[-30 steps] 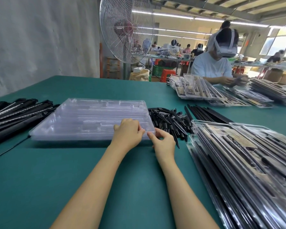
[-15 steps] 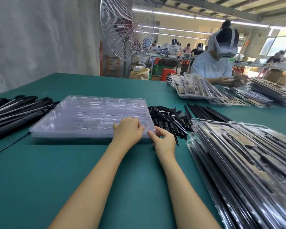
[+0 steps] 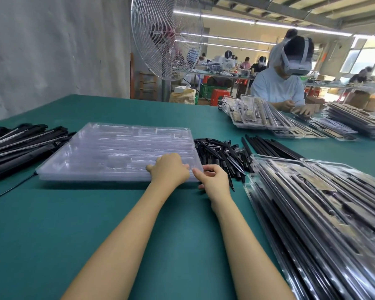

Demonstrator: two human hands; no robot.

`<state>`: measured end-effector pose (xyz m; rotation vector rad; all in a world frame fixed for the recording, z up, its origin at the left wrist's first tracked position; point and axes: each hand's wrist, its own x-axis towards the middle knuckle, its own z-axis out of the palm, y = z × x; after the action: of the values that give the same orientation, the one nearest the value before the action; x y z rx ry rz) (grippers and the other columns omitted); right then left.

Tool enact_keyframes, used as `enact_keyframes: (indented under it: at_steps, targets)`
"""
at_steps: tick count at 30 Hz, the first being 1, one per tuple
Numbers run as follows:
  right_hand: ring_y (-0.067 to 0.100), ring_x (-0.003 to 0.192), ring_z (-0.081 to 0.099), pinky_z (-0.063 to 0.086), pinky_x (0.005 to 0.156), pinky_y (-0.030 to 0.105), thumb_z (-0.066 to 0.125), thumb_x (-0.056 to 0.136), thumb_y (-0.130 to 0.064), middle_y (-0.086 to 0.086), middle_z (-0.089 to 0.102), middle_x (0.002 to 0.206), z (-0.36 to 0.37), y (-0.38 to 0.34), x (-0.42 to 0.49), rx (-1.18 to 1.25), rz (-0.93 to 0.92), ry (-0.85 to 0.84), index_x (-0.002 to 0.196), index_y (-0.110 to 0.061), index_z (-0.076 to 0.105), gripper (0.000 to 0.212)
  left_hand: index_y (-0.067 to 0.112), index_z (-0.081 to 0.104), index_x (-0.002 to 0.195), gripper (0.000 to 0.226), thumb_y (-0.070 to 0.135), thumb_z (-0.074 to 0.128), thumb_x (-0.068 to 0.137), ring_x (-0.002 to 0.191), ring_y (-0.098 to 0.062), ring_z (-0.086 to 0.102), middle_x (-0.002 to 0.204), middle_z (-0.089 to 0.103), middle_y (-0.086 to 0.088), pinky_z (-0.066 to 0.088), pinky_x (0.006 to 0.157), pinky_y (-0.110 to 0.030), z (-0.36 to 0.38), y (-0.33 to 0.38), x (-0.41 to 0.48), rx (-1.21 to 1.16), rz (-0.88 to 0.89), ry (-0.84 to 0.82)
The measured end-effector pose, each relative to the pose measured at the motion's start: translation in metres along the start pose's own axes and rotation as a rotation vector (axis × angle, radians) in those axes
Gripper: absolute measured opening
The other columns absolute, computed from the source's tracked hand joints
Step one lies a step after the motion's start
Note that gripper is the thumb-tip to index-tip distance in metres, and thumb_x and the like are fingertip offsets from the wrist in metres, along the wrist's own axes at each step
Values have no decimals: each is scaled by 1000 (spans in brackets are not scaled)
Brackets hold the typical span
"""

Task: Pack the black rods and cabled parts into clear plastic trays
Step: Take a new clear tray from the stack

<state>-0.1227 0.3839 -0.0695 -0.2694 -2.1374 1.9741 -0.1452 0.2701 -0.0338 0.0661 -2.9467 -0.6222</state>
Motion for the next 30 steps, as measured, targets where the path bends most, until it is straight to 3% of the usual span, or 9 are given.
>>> enact_keyframes:
  at_steps: [6, 11, 15, 19, 23, 30]
  targets:
    - [7, 61, 51, 48, 56, 23, 71, 83, -18, -6, 54, 82, -1, 2, -1, -75, -87, -3, 101, -10, 56, 25, 17, 42, 66, 28, 31, 47, 91, 84, -25, 47, 76, 51, -1, 31, 85, -41, 1, 2, 5, -21, -70, -21]
    - [14, 84, 54, 49, 76, 32, 71, 82, -18, -4, 54, 90, -2, 0, 0, -92, -38, -36, 101, -13, 53, 27, 17, 40, 64, 30, 29, 46, 91, 84, -25, 46, 71, 48, 0, 27, 83, -40, 5, 3, 3, -17, -87, 3]
    - [9, 74, 51, 41, 59, 19, 69, 81, -11, 2, 54, 98, -2, -4, 3, -21, 47, -74, 101, -14, 49, 29, 17, 37, 65, 34, 32, 45, 95, 93, -25, 44, 84, 51, -3, 29, 90, -43, 7, 3, 3, -23, -66, 38]
    - [14, 76, 46, 37, 56, 23, 61, 83, -18, 8, 52, 111, 9, -5, 2, -21, 87, -6, 88, -23, 44, 19, 17, 35, 61, 39, 30, 42, 98, 103, -25, 41, 87, 45, -3, 28, 87, -44, 8, 3, 1, -31, -4, 97]
    - [21, 84, 46, 42, 79, 36, 53, 85, -20, 11, 51, 119, 18, -7, 5, -16, 139, 71, 93, -17, 45, 12, 16, 34, 60, 40, 27, 41, 98, 94, -23, 36, 84, 44, -3, 28, 86, -45, 7, 2, 1, -47, 20, 101]
    - [23, 86, 45, 42, 87, 40, 50, 84, -19, 12, 52, 120, 23, -9, 5, -9, 184, 106, 100, -14, 47, 16, 14, 35, 58, 45, 30, 40, 99, 92, -24, 42, 83, 50, -5, 23, 80, -41, 8, 1, -1, -64, 6, 119]
